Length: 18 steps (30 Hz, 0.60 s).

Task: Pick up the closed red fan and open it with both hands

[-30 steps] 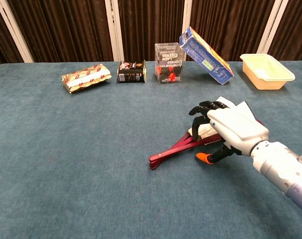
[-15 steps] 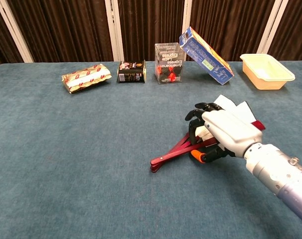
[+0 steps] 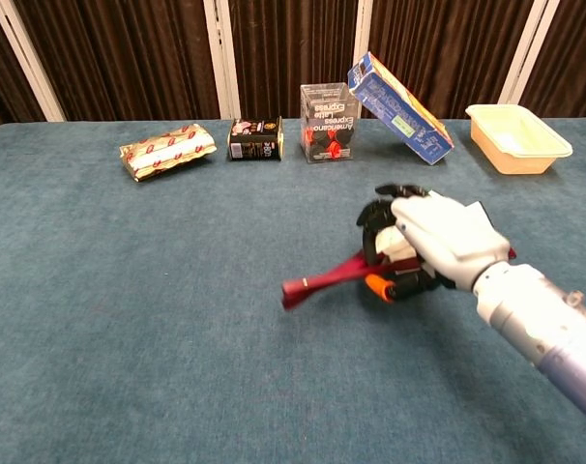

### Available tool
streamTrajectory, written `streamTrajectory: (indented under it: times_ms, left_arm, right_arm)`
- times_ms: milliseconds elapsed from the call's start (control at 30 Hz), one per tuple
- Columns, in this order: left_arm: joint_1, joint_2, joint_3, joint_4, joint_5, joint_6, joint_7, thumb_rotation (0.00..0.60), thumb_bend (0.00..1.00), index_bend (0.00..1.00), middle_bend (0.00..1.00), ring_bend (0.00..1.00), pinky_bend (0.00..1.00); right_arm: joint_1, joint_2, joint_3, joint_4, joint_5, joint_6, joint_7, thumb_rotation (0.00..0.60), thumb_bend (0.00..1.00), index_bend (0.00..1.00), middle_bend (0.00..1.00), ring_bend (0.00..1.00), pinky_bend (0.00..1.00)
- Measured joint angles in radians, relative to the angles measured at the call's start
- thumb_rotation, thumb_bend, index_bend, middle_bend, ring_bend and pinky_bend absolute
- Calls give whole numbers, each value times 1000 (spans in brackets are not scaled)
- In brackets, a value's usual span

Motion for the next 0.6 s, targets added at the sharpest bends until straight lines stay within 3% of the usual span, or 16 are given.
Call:
streamTrajectory:
  times_ms: [600]
  left_arm:
    - [-5,-1,-15,-8,-19,-1,-16,600,0,0,0,0,0]
  right_arm:
    - [33,199,151,-474,104,3,-191,600,451,746,283,55,0]
